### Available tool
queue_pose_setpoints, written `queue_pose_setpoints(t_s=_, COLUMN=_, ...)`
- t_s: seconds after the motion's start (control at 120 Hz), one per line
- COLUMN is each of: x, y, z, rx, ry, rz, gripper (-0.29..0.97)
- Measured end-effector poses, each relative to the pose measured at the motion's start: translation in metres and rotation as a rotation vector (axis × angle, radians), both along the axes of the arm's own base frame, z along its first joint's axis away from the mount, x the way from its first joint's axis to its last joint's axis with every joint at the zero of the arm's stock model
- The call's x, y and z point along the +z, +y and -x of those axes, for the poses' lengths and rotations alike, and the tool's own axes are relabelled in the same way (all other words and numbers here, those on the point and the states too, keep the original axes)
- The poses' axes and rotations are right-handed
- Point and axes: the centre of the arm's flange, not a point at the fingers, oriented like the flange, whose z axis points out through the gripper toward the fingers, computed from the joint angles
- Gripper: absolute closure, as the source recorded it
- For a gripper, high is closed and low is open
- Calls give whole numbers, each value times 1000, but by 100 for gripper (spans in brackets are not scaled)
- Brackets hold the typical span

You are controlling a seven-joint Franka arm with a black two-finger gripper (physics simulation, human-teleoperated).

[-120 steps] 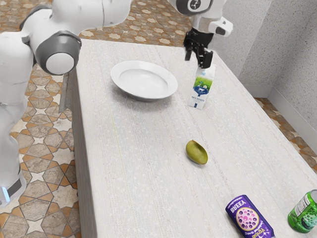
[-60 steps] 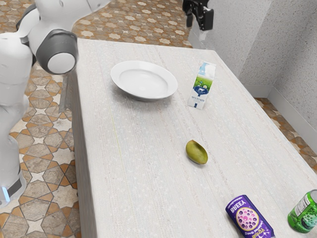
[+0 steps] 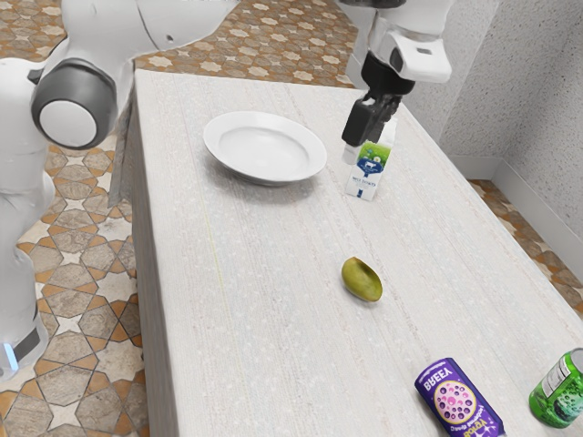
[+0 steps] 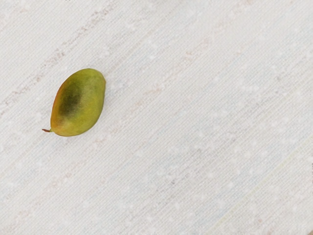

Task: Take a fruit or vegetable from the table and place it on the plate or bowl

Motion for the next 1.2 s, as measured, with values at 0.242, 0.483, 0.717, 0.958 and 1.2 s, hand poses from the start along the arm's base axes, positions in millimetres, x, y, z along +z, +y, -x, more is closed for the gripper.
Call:
queue_pose_setpoints(t_s=0.242, x=-73, y=39, z=28, rx=-239, ry=101, rz=37, gripper=0)
queue_pose_setpoints(t_s=0.483, x=-179, y=-56, z=-25, rx=-523, ry=36, rz=25, gripper=0)
queue_pose_setpoints(t_s=0.717, x=-207, y=-70, z=-48, rx=-628, ry=-41, rz=49, gripper=0)
queue_pose_setpoints(t_s=0.958, x=-231, y=-41, z=-86, rx=-642, ry=-68, rz=56, gripper=0)
queue_pose_setpoints(t_s=1.2, x=-247, y=-1, z=-109, rx=-634, ry=-65, rz=50, gripper=0)
